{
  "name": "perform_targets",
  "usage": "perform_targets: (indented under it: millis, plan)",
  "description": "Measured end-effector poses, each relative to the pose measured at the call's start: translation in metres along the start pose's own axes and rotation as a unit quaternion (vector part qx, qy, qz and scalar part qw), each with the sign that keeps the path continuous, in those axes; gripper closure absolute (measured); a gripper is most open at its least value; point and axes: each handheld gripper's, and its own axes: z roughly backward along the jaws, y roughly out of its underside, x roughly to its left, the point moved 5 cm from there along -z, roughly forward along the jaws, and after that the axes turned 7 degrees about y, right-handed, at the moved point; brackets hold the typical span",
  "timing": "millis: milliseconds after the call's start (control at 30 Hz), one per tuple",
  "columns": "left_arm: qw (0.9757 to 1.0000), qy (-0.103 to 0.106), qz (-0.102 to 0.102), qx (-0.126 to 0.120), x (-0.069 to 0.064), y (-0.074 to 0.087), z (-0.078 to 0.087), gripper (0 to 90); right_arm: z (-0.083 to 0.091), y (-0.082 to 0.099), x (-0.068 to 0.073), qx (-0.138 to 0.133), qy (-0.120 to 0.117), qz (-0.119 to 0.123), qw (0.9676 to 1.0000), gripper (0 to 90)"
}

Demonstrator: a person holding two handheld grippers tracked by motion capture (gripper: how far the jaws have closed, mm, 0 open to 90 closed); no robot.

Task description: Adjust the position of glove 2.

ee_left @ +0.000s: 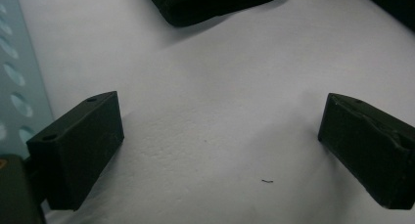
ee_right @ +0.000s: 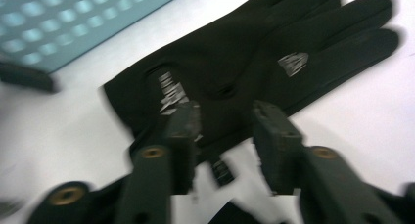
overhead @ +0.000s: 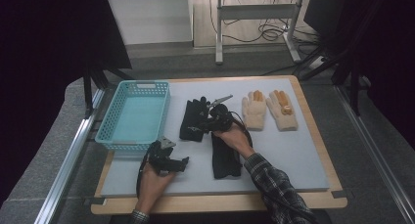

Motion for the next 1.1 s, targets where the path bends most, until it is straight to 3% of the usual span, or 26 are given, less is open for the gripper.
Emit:
perform_targets:
  millis: [67,167,233,300,400,500,600,667,900,1100]
  plan:
    - [1.0000,0.000,0.000,0.000,0.000,0.000,0.000,3.3,-0.004,-0.004,-0.002,-0.002,0.020,0.007,0.9998,51.4]
    - [1.0000,0.001,0.001,-0.001,0.000,0.000,0.000,3.3,-0.017,-0.011,-0.004,-0.009,0.029,0.005,0.9995,43.1]
    - [1.0000,0.001,0.001,-0.001,0.000,0.000,0.000,3.3,-0.020,-0.013,-0.005,-0.008,0.030,0.004,0.9995,42.2]
    - [1.0000,0.001,0.001,-0.001,0.000,0.000,0.000,3.3,-0.035,-0.015,-0.004,0.008,0.038,0.011,0.9992,41.2]
    - [1.0000,0.001,0.001,-0.001,0.000,0.000,0.000,3.3,-0.043,-0.015,-0.001,0.027,0.043,0.030,0.9982,48.7]
    - [1.0000,0.001,0.001,0.000,0.000,0.000,0.000,3.3,-0.042,-0.015,-0.001,0.037,0.019,0.009,0.9991,67.9]
    - [1.0000,0.000,0.001,0.000,0.000,0.000,0.000,3.3,-0.042,-0.015,-0.001,0.040,0.022,-0.001,0.9989,83.1]
    - [1.0000,0.001,0.001,0.000,0.000,0.000,0.000,3.3,-0.043,-0.015,-0.002,0.040,0.019,-0.011,0.9990,85.8]
    - [1.0000,0.001,0.001,-0.001,0.000,0.000,0.000,3.3,-0.038,-0.018,0.000,0.031,0.030,-0.002,0.9991,87.6]
    - [1.0000,0.000,0.001,0.001,0.000,0.000,0.000,3.3,-0.016,-0.025,0.000,0.007,0.029,-0.004,0.9995,87.7]
